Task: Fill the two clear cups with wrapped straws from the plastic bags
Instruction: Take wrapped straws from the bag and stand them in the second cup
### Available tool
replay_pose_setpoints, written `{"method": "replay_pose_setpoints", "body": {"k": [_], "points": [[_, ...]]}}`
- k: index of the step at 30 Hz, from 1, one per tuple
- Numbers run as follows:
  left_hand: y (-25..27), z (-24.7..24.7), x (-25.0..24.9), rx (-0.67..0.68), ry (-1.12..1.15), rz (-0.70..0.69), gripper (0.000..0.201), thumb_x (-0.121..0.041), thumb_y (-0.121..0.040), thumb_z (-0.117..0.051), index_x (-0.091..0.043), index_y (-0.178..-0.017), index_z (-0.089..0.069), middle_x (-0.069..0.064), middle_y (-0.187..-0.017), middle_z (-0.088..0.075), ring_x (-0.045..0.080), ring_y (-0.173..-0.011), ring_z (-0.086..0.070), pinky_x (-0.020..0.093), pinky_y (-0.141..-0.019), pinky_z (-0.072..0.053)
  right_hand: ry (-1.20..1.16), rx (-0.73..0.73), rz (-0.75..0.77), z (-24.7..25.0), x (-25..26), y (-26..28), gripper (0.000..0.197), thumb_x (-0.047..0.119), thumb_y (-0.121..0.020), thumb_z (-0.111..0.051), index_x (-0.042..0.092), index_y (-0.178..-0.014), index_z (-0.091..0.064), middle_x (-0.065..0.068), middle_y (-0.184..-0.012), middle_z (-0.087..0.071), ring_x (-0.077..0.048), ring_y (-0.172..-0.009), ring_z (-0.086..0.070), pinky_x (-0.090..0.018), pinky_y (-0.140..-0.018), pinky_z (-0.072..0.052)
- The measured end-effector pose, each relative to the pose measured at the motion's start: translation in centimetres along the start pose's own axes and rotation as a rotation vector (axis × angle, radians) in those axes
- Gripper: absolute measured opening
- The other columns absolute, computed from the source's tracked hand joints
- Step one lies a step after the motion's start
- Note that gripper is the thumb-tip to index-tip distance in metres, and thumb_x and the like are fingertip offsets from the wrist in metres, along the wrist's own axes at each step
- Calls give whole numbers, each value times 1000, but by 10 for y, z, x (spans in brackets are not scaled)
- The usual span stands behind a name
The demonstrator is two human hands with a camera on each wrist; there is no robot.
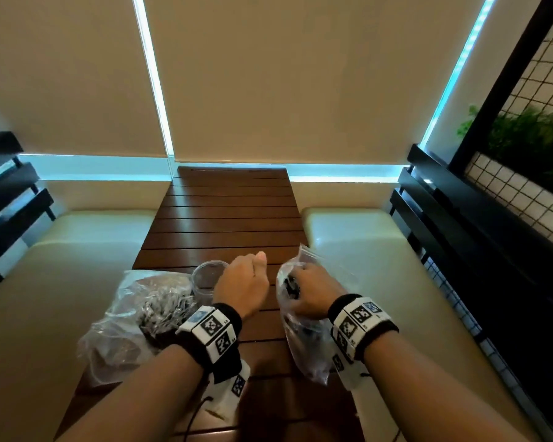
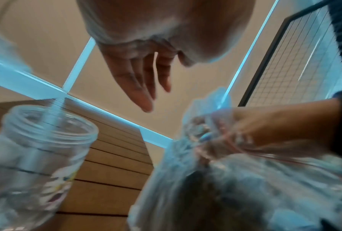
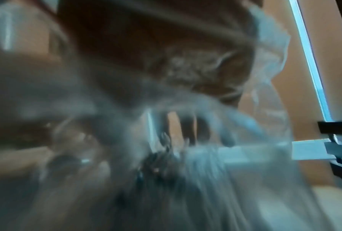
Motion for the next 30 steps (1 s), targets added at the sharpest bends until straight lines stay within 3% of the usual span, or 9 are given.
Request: {"method": "replay_pose_setpoints", "body": {"k": [2,4,7,9,14,18,23,26,30], "points": [[-3,-5,27,39,-196,105,21,-29,-99,-39,-15,-101,-54,9,-128,-46,31,-105,-58,39,-89,-43,8,16,-60,-13,-14,2,77,62,-75,-58,20,-138,-44,-7,-149,-38,-30,-134,-39,-47,-109,-40],[-1,-20,53,160,-339,194,38,-20,-91,-50,-14,-128,-44,9,-151,-19,33,-113,-57,39,-90,-45,-21,-4,-68,-17,-21,3,82,65,-76,-55,18,-141,-39,-9,-154,-30,-31,-138,-34,-46,-113,-35],[1,-40,84,246,-362,297,68,-11,-86,-56,-14,-145,-24,13,-160,3,38,-123,-52,43,-92,-47,-51,16,-56,-19,-24,1,82,65,-78,-56,16,-142,-37,-8,-156,-29,-30,-139,-34,-43,-113,-36],[2,-54,98,296,-346,357,74,-6,-85,-57,-12,-148,-17,17,-160,1,38,-129,-48,44,-97,-46,-56,42,-43,-20,-25,-2,81,61,-79,-63,17,-142,-37,-7,-155,-30,-28,-138,-37,-42,-112,-39],[-5,-66,94,290,-431,255,56,-3,-86,-54,-8,-137,-30,16,-134,-36,37,-115,-56,44,-91,-48,-31,31,36,-12,-19,-3,69,35,-83,-71,21,-142,-38,-6,-147,-44,-26,-127,-51,-34,-101,-46],[3,-60,85,400,-681,157,31,-13,-95,-45,-11,-124,-56,13,-128,-55,32,-113,-60,40,-88,-50,63,21,31,-12,-17,-3,61,43,-85,-69,25,-137,-42,0,-142,-51,-24,-119,-57,-36,-96,-48],[27,-65,75,532,-804,8,29,-13,-92,-51,-9,-119,-62,13,-125,-61,31,-113,-61,38,-92,-52,115,-42,38,-7,-9,-4,41,46,-88,-60,27,-123,-53,6,-124,-61,-17,-105,-61,-30,-85,-44],[44,-61,70,580,-857,-21,27,-18,-90,-55,-10,-114,-64,12,-120,-65,30,-110,-63,37,-89,-51,217,-95,43,-6,-6,-4,37,50,-89,-53,29,-119,-54,9,-113,-66,-18,-104,-62,-37,-91,-38],[40,-32,35,328,-757,-90,19,-28,-90,-49,-18,-96,-63,3,-101,-64,29,-97,-66,36,-79,-53,148,-98,125,-12,3,-6,38,37,-89,-59,21,-123,-54,4,-116,-67,-19,-104,-63,-34,-96,-46]]}}
Point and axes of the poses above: each hand's wrist, its own y-axis away from the middle knuckle, its own z-axis out of the back of the hand, x = y × z, the point moved 9 cm from there along -y, towards the middle knuckle
